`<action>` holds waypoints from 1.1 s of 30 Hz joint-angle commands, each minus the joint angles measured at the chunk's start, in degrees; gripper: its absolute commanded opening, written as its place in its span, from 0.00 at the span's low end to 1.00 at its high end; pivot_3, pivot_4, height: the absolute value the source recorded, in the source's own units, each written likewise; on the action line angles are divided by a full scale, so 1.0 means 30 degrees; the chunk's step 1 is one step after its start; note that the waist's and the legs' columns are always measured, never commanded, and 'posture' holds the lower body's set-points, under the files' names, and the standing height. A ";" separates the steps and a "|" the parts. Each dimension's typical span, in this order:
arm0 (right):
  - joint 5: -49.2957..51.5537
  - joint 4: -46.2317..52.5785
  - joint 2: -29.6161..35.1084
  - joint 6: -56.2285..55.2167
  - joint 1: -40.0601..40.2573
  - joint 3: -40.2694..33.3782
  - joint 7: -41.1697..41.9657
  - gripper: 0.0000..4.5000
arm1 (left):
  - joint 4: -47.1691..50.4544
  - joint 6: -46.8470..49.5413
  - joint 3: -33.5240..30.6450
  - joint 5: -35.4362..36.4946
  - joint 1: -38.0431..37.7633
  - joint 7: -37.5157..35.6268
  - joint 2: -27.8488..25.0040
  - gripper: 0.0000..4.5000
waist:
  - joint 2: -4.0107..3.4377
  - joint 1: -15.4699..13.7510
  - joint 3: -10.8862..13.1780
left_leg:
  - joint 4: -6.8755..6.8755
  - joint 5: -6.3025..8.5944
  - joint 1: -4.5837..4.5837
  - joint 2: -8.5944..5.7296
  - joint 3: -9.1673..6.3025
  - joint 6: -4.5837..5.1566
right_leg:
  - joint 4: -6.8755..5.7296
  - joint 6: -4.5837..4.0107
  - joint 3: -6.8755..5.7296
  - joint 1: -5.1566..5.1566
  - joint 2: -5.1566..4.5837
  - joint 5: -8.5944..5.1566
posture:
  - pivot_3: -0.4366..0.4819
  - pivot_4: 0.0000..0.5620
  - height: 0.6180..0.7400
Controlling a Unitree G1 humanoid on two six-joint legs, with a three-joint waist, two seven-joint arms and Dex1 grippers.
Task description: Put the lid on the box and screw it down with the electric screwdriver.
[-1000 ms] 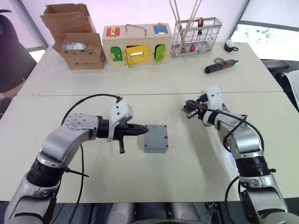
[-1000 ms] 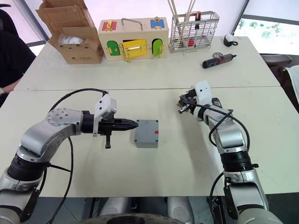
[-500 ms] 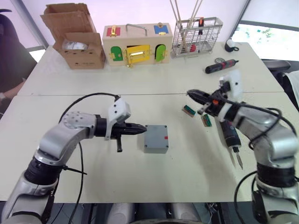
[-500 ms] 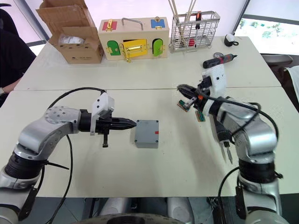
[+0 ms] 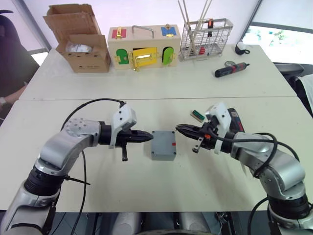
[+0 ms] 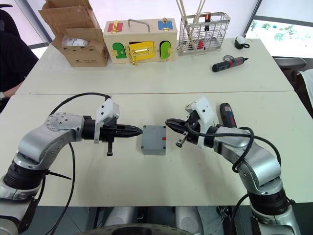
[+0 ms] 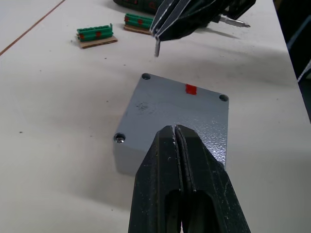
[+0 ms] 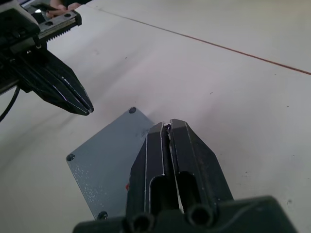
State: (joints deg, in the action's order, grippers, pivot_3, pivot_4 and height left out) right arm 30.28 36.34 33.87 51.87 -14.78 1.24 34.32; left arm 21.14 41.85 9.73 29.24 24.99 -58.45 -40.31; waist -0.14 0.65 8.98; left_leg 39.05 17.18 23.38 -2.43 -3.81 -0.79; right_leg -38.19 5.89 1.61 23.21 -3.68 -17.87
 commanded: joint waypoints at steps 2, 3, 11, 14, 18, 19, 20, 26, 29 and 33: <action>-0.0215 0.0410 -0.0074 -0.0732 -0.0029 0.0246 -0.0240 0.01 | 0.0603 -0.0366 -0.0127 0.0048 0.0136 -0.0030 -0.0026 0.00 | 0.0000 -0.0012 0.0000 | 0.0001 0.0000 0.0001 0.0000 -0.0001 0.0000 | 0.0001 0.0000 0.0000 -0.0001 -0.0001 0.0000 | 0.48 0.27 1.00; -0.0244 0.0347 -0.0127 -0.0783 -0.0059 0.0329 -0.0300 0.01 | 0.0560 -0.0375 -0.0101 0.0039 0.0185 -0.0031 0.0000 0.00 | 0.0000 -0.0011 0.0000 | 0.0001 0.0000 0.0000 0.0000 0.0000 0.0000 | 0.0001 0.0000 -0.0002 -0.0001 -0.0001 0.0000 | 0.48 0.27 1.00; -0.0638 -0.0124 -0.0327 -0.1321 -0.0135 0.0924 -0.0627 0.01 | 0.0398 -0.0420 -0.0004 -0.0044 0.0390 -0.0009 0.0109 0.00 | 0.0000 -0.0008 0.0000 | 0.0001 -0.0003 0.0000 0.0000 -0.0001 -0.0005 | 0.0001 0.0000 -0.0003 -0.0001 0.0000 0.0000 | 0.48 0.27 1.00; -0.0783 -0.0237 -0.0412 -0.1404 -0.0056 0.1023 -0.0729 0.01 | 0.0420 -0.0425 -0.0050 -0.0058 0.0353 0.0051 0.0136 0.00 | 0.0000 -0.0006 0.0000 | 0.0001 -0.0003 0.0000 0.0000 0.0000 -0.0006 | 0.0000 0.0000 -0.0004 -0.0001 0.0000 0.0000 | 0.48 0.27 1.00; -0.0992 -0.0418 -0.0401 -0.1604 0.0015 0.1186 -0.0753 0.01 | 0.0488 -0.0403 -0.0077 -0.0043 0.0297 0.0114 0.0174 0.00 | 0.0000 -0.0004 0.0000 | 0.0000 -0.0003 0.0000 0.0000 -0.0001 -0.0005 | 0.0000 0.0000 -0.0006 0.0000 0.0001 0.0000 | 0.48 0.27 1.00; -0.1059 -0.0500 -0.0398 -0.1652 -0.0003 0.1232 -0.0760 0.01 | 0.0477 -0.0410 -0.0079 -0.0054 0.0304 0.0121 0.0174 0.00 | 0.0000 -0.0007 0.0000 | 0.0001 -0.0002 0.0000 0.0000 -0.0001 -0.0004 | 0.0000 0.0000 -0.0005 -0.0001 0.0001 0.0000 | 0.48 0.27 1.00; -0.1085 -0.0550 -0.0401 -0.1683 -0.0013 0.1264 -0.0756 0.01 | 0.0468 -0.0417 -0.0082 -0.0065 0.0313 0.0130 0.0174 0.00 | 0.0000 -0.0007 0.0000 | 0.0001 -0.0002 0.0000 0.0000 -0.0001 -0.0003 | 0.0001 0.0000 -0.0005 -0.0001 0.0001 0.0000 | 0.48 0.27 1.00; -0.1237 -0.0743 -0.0291 -0.1818 0.0052 0.1482 -0.0648 0.01 | 0.0471 -0.0423 -0.0105 -0.0124 0.0286 0.0149 0.0151 0.00 | 0.0000 -0.0002 0.0000 | 0.0001 -0.0004 0.0000 0.0000 -0.0001 -0.0006 | 0.0000 0.0000 -0.0007 0.0000 0.0002 0.0000 | 0.48 0.27 1.00; -0.1467 -0.0891 -0.0273 -0.1960 0.0074 0.1555 -0.0632 0.01 | 0.0473 -0.0447 -0.0118 -0.0149 0.0255 0.0130 0.0139 0.00 | 0.0000 -0.0007 0.0000 | 0.0000 -0.0003 0.0000 0.0000 -0.0001 -0.0006 | 0.0000 0.0000 -0.0009 0.0000 0.0002 0.0000 | 0.48 0.27 1.00; -0.1635 -0.1038 -0.0293 -0.2075 0.0115 0.1547 -0.0581 0.01 | 0.0439 -0.0485 -0.0124 -0.0167 0.0265 0.0135 0.0165 0.00 | 0.0000 -0.0003 0.0000 | 0.0001 -0.0004 -0.0001 0.0000 -0.0001 -0.0007 | -0.0001 0.0000 -0.0010 -0.0001 0.0002 0.0000 | 0.48 0.27 1.00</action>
State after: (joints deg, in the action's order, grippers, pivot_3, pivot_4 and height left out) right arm 25.61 32.36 32.94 46.87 -14.53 6.16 32.42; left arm 21.12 41.59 10.11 28.72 25.22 -58.26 -39.83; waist -0.14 0.64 8.98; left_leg 39.05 17.17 23.37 -2.43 -3.81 -0.81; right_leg -38.20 5.89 1.58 23.21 -3.67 -17.87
